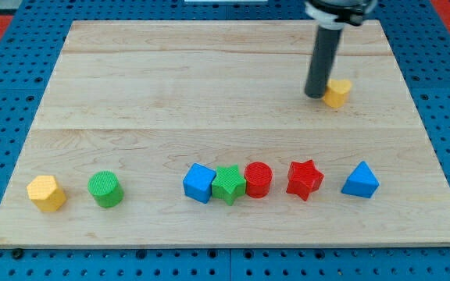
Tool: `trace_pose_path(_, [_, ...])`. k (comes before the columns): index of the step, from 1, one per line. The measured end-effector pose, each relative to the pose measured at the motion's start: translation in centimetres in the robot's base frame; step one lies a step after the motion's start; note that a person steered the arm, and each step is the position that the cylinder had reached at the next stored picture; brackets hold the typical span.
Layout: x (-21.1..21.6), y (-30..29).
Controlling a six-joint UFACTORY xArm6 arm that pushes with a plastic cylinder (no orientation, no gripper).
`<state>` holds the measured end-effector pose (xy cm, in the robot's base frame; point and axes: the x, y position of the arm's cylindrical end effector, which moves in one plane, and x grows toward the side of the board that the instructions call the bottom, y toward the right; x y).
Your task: Push the red star and blue triangle to the yellow heart
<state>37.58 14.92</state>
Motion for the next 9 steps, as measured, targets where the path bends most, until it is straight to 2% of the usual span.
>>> trace_pose_path(1, [0.8,-1.6])
trace_pose_path(2, [9.2,2.4])
trace_pose_path(3, [14.9,11.0])
trace_pose_path(4, [19.9,9.0])
trace_pose_path(5, [18.0,4.0])
trace_pose_path(6, [14.1,1.6])
trace_pose_path(7, [15.0,-1.5])
trace_pose_path(8, [19.4,-0.2])
trace_pose_path(9, [22.2,-2.6])
